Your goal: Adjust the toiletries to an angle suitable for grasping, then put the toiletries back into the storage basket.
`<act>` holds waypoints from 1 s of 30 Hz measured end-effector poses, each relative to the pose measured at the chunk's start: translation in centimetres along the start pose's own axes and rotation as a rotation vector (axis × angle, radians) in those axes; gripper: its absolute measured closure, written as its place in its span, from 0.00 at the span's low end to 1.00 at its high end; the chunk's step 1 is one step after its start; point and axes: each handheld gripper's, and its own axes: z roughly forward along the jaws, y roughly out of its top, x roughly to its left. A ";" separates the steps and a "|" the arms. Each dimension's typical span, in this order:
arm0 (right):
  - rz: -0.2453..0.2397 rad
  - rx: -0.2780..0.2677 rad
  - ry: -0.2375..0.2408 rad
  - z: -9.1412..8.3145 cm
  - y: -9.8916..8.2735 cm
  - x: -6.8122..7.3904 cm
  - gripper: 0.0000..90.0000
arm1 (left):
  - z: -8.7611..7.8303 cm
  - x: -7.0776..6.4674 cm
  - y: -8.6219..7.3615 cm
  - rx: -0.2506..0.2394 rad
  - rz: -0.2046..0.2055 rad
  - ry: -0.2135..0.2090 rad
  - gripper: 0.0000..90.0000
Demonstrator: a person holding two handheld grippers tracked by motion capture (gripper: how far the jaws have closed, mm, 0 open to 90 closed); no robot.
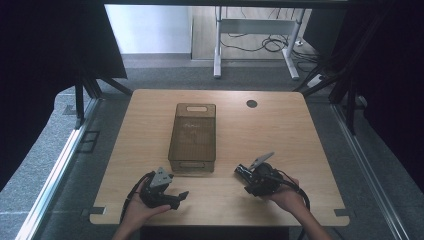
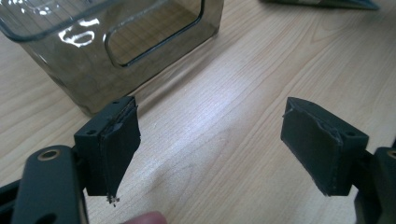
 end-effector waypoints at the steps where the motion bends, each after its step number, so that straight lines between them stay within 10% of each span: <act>1: -0.001 -0.003 -0.007 -0.4 0.3 0.0 0.56 | -0.2 0.0 0.1 -0.004 0.004 0.000 0.22; 11: -0.001 0.014 -0.075 -3.6 2.8 -1.2 0.39 | 0.0 0.2 0.0 0.002 -0.005 0.000 0.22; 30: 0.012 0.153 -0.099 1.3 3.4 -2.7 0.31 | 0.4 0.3 -0.2 0.016 -0.004 0.002 0.22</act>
